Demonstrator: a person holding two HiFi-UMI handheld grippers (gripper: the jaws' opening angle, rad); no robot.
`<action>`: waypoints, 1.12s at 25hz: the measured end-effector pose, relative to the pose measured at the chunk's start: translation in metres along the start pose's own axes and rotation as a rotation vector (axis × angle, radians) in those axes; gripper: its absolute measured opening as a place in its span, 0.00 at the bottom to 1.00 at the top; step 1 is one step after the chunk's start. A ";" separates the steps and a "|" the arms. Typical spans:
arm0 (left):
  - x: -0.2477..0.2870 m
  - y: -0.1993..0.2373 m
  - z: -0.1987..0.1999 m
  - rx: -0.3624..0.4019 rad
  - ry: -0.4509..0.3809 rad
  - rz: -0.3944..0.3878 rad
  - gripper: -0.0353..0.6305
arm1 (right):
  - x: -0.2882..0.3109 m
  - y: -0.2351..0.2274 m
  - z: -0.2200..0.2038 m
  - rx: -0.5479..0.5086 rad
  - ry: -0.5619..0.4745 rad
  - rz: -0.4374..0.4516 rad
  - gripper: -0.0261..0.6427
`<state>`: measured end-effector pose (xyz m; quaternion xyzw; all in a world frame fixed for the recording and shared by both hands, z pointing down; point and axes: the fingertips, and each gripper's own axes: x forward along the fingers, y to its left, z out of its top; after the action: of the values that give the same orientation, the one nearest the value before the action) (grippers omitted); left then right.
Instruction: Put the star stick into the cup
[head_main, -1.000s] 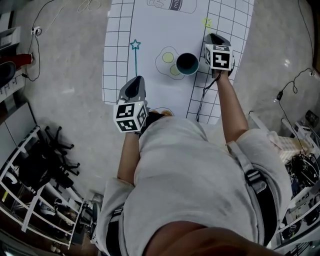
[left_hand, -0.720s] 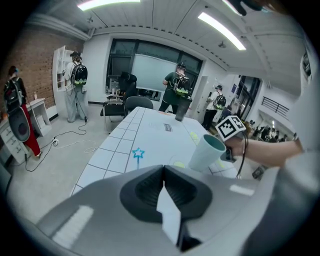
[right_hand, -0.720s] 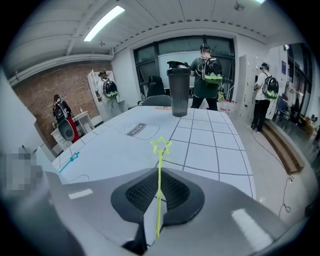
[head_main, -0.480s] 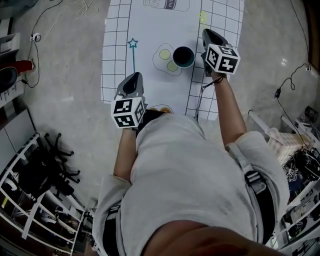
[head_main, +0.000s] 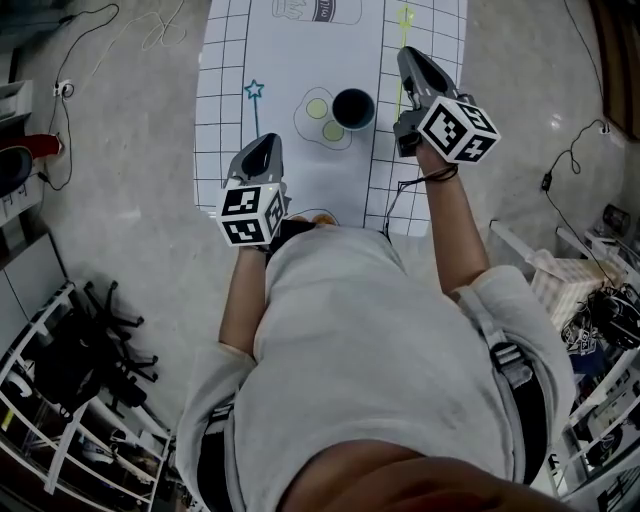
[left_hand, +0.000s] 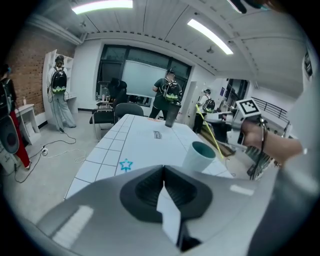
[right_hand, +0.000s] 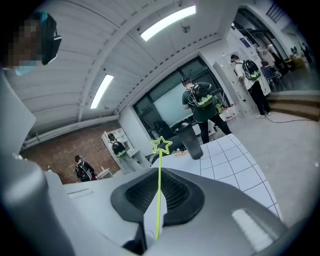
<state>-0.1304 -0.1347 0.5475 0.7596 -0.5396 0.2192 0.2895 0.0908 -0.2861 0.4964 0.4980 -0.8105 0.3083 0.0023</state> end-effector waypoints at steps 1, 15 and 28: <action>0.000 -0.001 0.000 0.002 -0.003 -0.003 0.06 | -0.003 0.006 0.007 0.019 -0.027 0.022 0.06; -0.017 0.002 -0.008 -0.020 -0.020 0.024 0.06 | 0.002 0.070 0.032 0.025 -0.181 0.202 0.06; -0.021 0.012 -0.015 -0.046 -0.021 0.047 0.06 | 0.003 0.077 0.002 -0.146 -0.170 0.174 0.06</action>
<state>-0.1486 -0.1125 0.5476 0.7419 -0.5654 0.2057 0.2960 0.0274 -0.2651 0.4576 0.4487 -0.8682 0.2040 -0.0569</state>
